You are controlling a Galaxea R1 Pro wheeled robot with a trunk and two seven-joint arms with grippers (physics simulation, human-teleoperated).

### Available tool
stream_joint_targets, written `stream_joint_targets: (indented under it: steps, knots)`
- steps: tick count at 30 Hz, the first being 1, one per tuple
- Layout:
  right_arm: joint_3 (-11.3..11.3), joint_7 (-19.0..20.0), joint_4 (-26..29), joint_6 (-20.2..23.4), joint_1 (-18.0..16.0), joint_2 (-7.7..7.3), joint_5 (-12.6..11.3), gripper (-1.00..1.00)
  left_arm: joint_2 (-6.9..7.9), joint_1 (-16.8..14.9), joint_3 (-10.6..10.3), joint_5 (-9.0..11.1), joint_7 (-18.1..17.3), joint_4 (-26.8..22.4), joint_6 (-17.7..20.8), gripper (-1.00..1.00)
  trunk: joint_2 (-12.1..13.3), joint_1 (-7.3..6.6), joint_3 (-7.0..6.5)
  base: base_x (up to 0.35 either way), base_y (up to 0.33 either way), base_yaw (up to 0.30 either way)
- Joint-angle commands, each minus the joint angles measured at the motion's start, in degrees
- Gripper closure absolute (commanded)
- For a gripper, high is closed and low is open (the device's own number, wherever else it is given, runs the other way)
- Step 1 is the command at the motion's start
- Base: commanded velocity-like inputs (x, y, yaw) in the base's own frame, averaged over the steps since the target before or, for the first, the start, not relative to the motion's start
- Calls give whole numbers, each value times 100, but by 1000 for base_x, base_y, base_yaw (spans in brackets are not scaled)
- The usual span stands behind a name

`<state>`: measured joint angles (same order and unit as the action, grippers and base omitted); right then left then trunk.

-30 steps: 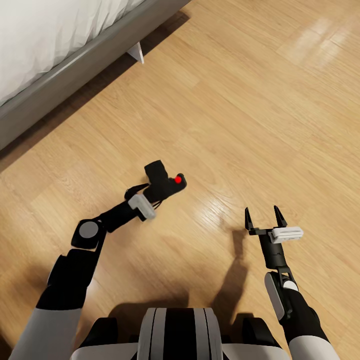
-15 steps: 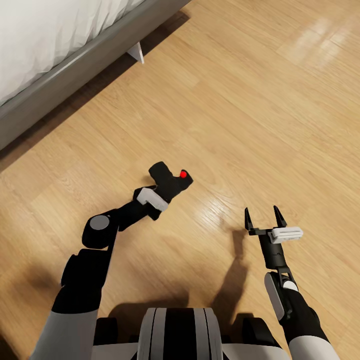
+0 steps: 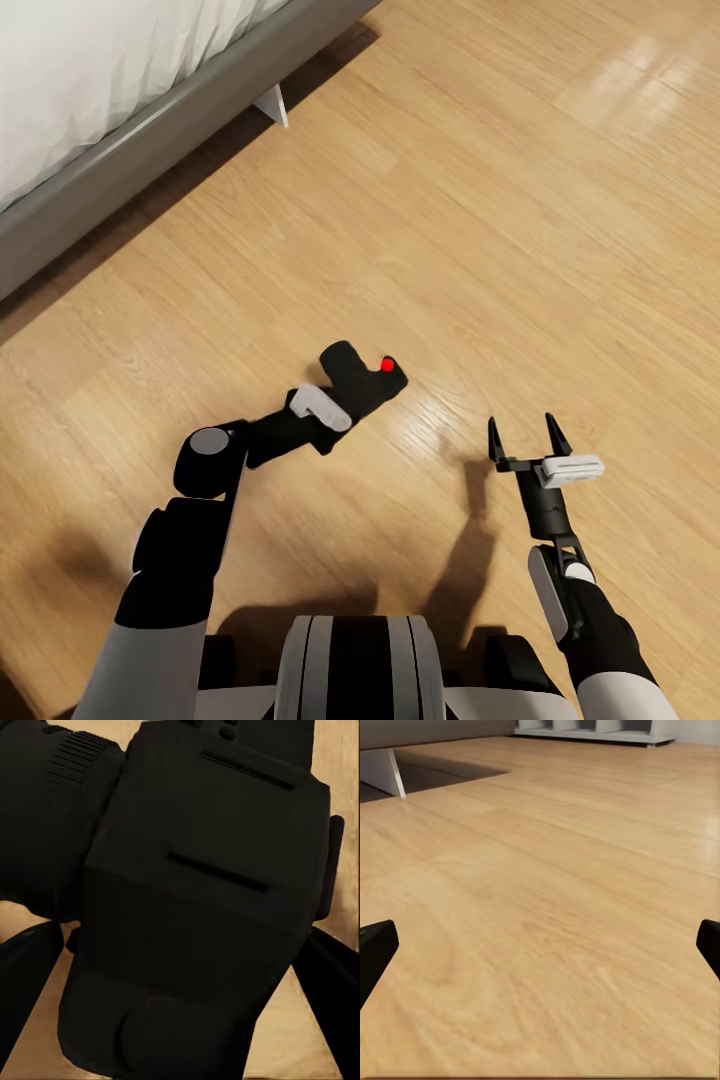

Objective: Attach the digital camera to the camera tripod in the bedroom.

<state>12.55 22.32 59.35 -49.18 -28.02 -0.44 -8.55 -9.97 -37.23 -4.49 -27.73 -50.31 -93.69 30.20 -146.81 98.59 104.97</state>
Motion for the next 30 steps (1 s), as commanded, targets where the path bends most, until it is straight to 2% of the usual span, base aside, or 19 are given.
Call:
stream_joint_targets:
  steps: [1,6,7,10,14,18,21,23,27,29,30]
  knots:
    - [3,60,-12,-4,-2,0,-59,-100,-3,-3,6,-29,-138,-8,37,100,-1,-1,3,0,0,0]
    - [4,62,-35,-7,-2,0,-59,-100,-3,-3,27,34,-646,-8,54,100,-1,-1,3,0,0,0]
    - [6,62,-39,-9,-3,0,-59,-100,-3,-3,49,92,-843,-8,73,100,-1,-1,3,0,0,0]
    - [4,62,-42,-11,-3,0,-59,-100,-3,-3,147,252,-1063,-8,116,100,-1,-1,3,0,0,0]
    - [4,62,-44,-12,-4,0,-59,-100,-3,-3,268,515,-1206,-8,164,100,-1,-1,3,0,0,0]
    - [4,62,-48,-12,-5,0,-59,-100,18,-3,330,655,-1260,-12,236,100,-1,-1,3,0,0,0]
    - [3,62,-52,-11,-3,0,-59,-100,147,-12,510,760,-1299,-10,314,100,-1,-1,3,0,0,0]
    - [3,62,-56,-10,-2,0,-59,-100,214,-19,702,854,-1321,-9,335,100,-1,-1,3,0,0,0]
    - [4,62,-70,-9,-5,0,-59,-100,287,-25,1126,1266,-1503,-9,393,100,-1,-1,3,0,0,0]
    - [3,62,-74,-10,-5,0,-59,-100,314,-27,1274,1555,-1670,-9,484,100,-1,-1,3,0,0,0]
    - [3,62,-76,-10,-4,0,-59,-100,351,-28,1377,1830,-1855,-9,640,100,-1,-1,3,0,0,0]
